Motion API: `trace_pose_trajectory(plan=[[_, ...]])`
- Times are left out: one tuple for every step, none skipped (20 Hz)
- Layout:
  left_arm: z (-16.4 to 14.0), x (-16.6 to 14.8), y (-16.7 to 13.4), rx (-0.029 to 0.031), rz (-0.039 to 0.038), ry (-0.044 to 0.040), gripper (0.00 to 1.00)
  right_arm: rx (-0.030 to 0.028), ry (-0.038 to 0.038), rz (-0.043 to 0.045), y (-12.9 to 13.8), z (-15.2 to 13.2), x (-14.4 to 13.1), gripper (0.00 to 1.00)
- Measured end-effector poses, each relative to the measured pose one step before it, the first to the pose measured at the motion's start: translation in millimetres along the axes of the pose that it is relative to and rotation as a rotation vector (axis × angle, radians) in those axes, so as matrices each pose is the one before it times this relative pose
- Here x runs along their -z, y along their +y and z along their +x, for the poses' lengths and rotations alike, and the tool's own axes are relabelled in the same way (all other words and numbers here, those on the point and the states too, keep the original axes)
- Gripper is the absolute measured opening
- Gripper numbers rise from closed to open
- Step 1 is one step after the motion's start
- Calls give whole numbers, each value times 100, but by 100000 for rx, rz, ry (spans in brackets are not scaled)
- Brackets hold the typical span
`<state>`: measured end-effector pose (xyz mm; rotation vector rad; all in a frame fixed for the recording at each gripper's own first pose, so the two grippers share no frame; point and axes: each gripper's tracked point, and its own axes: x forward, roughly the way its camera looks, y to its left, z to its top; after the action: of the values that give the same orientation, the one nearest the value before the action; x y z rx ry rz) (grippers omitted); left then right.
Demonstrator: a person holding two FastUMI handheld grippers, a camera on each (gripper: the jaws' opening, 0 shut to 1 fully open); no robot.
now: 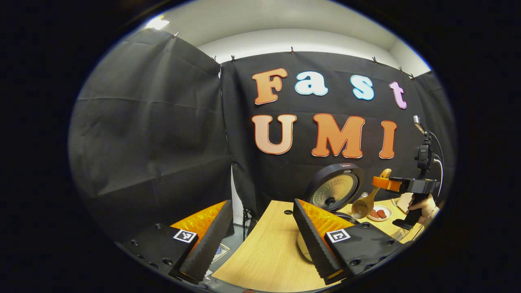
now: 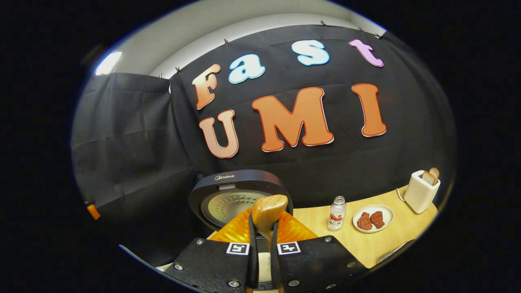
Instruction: Close the left gripper, press the button to open the rice cooker; take a wooden spoon from the chopstick holder with the right hand, scoop a spoonful of rice and pour it into the rice cooker, then put the wooden spoon back into the chopstick holder.
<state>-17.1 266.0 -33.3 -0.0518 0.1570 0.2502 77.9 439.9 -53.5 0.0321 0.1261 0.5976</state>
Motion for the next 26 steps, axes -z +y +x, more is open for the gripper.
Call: trace_pose_trajectory(plan=[[-32, 6, -67, 60, -109, 35, 100, -454, 104, -2398, 253, 47, 328, 11], [3, 9, -58, 41, -131, 124, 100, -382, 120, -2122, 191, -8, 221, 11], [-30, 138, 134, -22, -94, 40, 100, -404, 512, -1657, 154, 31, 264, 11], [8, -45, -33, 1, -149, -23, 100, -305, 756, -746, 110, 67, 340, 11], [-52, -11, -28, 51, -217, -148, 100, -494, 802, -581, 121, -150, 354, 11], [12, -51, -7, 16, -98, -38, 98, -351, 304, -865, 56, 25, 160, 11], [-58, 29, 77, -179, 99, -15, 100, -363, 58, -1430, 281, 158, 241, 11], [-24, 28, 93, -266, 197, 115, 100, -1050, 42, -1695, 323, 34, 28, 11], [11, 194, -9, -123, 117, 289, 100, -1386, 30, -1994, 390, -39, 213, 11], [-78, 155, -82, -73, 93, 413, 100, -803, -188, -1888, 219, 33, 270, 11], [91, 102, 10, -112, 228, 368, 100, -212, -660, -2009, 38, -97, 80, 11], [-57, 19, -65, -109, 353, 212, 100, 104, -552, -1608, 67, 27, -45, 11], [26, 71, -73, 32, 306, 27, 100, -131, -263, -1450, 121, 62, 127, 11], [-12, 17, -114, 214, 23, 86, 100, -347, 193, -694, 50, -7, 135, 11], [-118, -68, -95, 305, -338, -25, 100, -323, 307, 359, -74, -40, 155, 11], [37, -96, -152, 175, -613, -230, 98, -143, 40, 1105, -184, -148, -29, 11], [81, -83, -53, 230, -670, -146, 98, 137, -319, 1720, -356, 24, -236, 11], [88, -131, -192, 463, -782, -93, 98, 261, -294, 1735, -463, -133, -215, 11], [33, -68, -216, 430, -1016, -109, 98, 536, -113, 1723, -639, -216, -218, 11], [85, -85, -194, 481, -983, 20, 98, 694, -95, 1889, -722, -325, -297, 11], [1, 35, -320, 509, -684, 65, 98, 897, -232, 2321, -890, -327, -204, 11], [156, -52, -288, 227, -196, -76, 98, 1127, -157, 2266, -987, -348, -275, 11], [275, -43, -246, 209, 14, -325, 98, 1421, -216, 1886, -1139, -449, -382, 11], [151, -126, -401, 564, -60, -295, 100, 1736, -376, 1228, -1312, -522, -357, 11], [138, -85, -514, 866, -136, -158, 99, 1998, -347, 672, -1491, -560, -240, 11], [277, -37, -601, 1017, -101, 114, 98, 2463, -464, 298, -1627, -714, -270, 11]])
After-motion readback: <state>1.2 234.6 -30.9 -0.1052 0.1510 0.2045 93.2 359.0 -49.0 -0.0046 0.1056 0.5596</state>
